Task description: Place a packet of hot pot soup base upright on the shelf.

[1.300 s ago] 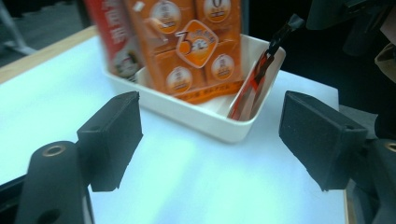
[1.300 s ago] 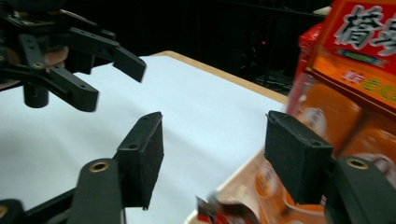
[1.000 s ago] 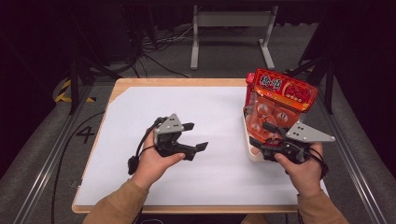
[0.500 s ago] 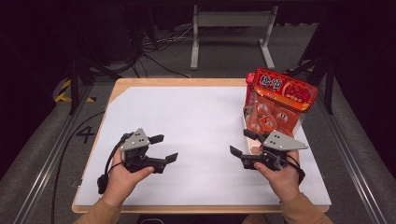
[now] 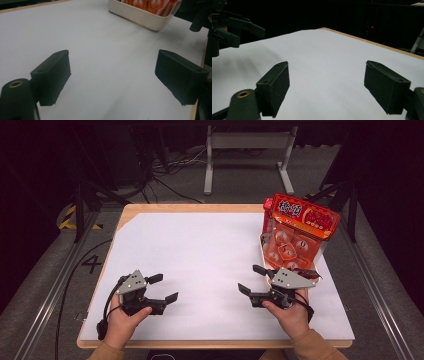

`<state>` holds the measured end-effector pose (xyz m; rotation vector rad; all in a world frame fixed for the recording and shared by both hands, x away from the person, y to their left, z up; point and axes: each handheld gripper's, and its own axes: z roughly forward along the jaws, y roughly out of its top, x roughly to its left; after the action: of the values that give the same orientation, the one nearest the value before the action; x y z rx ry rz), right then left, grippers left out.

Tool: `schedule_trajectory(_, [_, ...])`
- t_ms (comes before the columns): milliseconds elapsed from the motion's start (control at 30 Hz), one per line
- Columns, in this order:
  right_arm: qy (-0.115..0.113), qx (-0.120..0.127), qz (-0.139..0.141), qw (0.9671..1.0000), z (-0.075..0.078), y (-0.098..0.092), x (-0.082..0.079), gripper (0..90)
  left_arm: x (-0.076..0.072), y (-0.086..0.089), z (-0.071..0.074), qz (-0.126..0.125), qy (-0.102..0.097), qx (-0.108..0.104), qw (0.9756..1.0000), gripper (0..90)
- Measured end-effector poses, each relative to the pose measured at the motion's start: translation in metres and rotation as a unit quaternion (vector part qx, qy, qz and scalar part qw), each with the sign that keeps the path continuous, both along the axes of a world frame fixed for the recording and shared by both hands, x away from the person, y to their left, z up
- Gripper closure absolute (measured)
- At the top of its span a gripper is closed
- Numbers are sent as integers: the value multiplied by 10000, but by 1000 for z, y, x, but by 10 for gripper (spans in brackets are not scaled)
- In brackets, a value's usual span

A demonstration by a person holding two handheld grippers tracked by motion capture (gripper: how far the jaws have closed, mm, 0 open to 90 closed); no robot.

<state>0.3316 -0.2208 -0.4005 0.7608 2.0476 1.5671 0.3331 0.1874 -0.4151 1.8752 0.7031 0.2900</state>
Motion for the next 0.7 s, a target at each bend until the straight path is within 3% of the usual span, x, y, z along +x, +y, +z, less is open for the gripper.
schedule_trajectory(200, [29,-98,42,9999,-18,1,3,211,3,5,-20,-204,-116,-59,9997,90])
schedule_trajectory(300, [51,-126,0,9999,-24,-1,6,210,4,7,-28,-120,-208,64,9997,81])
schedule_trajectory(400, [73,-210,-9,9998,-29,-1,7,206,7,9,-32,-57,-46,-63,10000,81])
schedule_trajectory(567, [26,-384,84,9992,-31,5,5,202,9,12,-35,66,178,-44,9998,77])
schedule_trajectory(700, [121,-489,96,9987,-34,7,5,203,10,12,-36,58,230,-59,9997,66])
